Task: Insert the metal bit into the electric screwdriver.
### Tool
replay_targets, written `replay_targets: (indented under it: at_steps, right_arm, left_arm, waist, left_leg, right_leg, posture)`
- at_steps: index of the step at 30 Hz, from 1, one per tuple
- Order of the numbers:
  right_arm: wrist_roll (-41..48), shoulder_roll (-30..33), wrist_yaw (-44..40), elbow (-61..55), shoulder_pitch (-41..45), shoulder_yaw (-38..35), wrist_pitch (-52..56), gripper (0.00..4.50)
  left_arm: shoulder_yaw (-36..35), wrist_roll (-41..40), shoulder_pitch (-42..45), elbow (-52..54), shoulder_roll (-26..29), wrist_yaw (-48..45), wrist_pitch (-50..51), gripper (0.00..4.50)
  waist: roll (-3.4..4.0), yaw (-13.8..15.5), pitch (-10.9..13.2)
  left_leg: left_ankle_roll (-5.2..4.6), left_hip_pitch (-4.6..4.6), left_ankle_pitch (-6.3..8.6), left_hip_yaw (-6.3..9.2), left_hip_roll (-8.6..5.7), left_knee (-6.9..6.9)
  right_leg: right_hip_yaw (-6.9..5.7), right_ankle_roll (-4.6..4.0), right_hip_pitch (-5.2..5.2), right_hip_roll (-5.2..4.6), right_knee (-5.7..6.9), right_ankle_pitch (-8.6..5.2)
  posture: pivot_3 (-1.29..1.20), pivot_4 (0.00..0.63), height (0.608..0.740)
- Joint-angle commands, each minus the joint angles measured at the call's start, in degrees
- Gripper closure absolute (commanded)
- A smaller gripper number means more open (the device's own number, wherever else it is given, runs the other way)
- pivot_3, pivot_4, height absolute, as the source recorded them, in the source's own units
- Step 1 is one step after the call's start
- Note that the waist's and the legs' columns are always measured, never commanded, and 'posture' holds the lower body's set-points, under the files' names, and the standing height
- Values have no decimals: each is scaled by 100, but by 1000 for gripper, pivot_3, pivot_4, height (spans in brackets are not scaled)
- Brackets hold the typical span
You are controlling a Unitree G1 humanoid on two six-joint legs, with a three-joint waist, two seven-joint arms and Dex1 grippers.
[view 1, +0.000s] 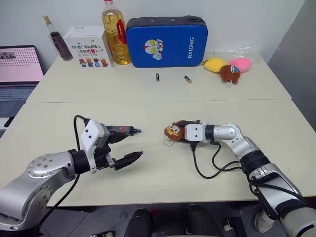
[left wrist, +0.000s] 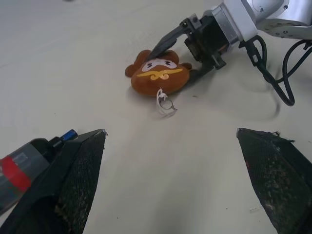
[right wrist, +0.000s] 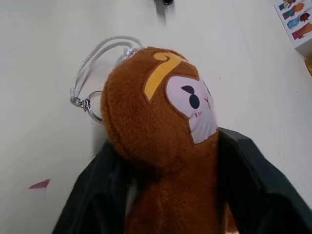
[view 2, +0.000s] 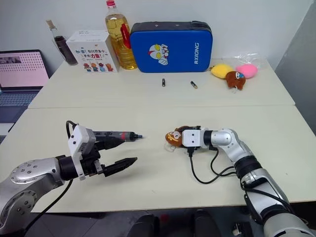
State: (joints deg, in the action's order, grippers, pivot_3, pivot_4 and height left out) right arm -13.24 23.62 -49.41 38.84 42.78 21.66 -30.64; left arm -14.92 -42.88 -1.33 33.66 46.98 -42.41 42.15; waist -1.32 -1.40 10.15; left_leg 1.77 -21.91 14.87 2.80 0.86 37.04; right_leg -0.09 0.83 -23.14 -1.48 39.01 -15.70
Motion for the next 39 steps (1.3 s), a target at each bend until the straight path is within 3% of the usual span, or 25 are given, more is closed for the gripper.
replay_targets:
  at_steps: [1,6,9,14,21,24,31,39]
  right_arm:
    - [175,97,-73,-219,115,-172,-59,2869]
    - [461,332,-217,-435,442,-462,86,3929]
    - [375,450,-57,-17,981,-580,45,4238]
    - [-110,499,730,1766,2399,-577,-133,4238]
    - [-577,172,2100,3724,3526,-572,1167,4238]
    - [-305,8,2281,3930,3620,-987,1877,3624]
    - [-613,-3,2852,4049,3583,-1089,2664,2085]
    - [-809,11,2871,4046,3535,-1088,2696,283]
  left_arm:
    - [-63,-84,112,102,-26,25,-29,0]
    - [-164,-203,326,76,-62,120,16,0]
    - [-192,-435,504,168,-171,257,101,0]
    - [-209,-908,1019,267,-430,672,253,0]
    - [-8,-846,1192,324,-570,933,193,0]
    - [16,-773,1129,398,-614,1019,152,0]
    - [-158,-918,676,865,-769,1448,170,0]
    - [-301,-1075,439,1060,-750,1706,181,0]
  waist:
    - [0,0,0]
    - [2,1,4]
    - [2,-10,4]
    - [2,-26,6]
    - [-1,-28,6]
    - [0,-32,6]
    - [1,-36,6]
    - [1,-40,6]
  left_leg:
    - [0,0,0,0,0,0]
    - [0,-1,0,1,0,0]
    - [0,-2,0,1,0,0]
    - [1,-4,0,-5,-2,-1]
    - [21,-2,-12,-27,-2,-4]
    - [21,-3,-12,-41,-3,-4]
    - [16,-3,-9,-47,-3,-5]
    - [1,-2,0,-52,-7,-5]
  right_leg:
    - [1,0,0,0,0,0]
    - [0,0,-1,0,0,0]
    - [3,0,-4,0,0,0]
    - [3,0,-6,1,-1,0]
    - [24,-1,-8,-1,-3,0]
    - [34,-1,-10,-7,-3,0]
    - [47,-1,-17,-10,-1,1]
    - [49,-1,-18,-7,-1,1]
  posture:
    - [0,150,740]
    - [0,150,740]
    - [0,150,740]
    - [0,150,740]
    - [0,150,740]
    - [0,150,740]
    - [0,150,740]
    - [0,150,740]
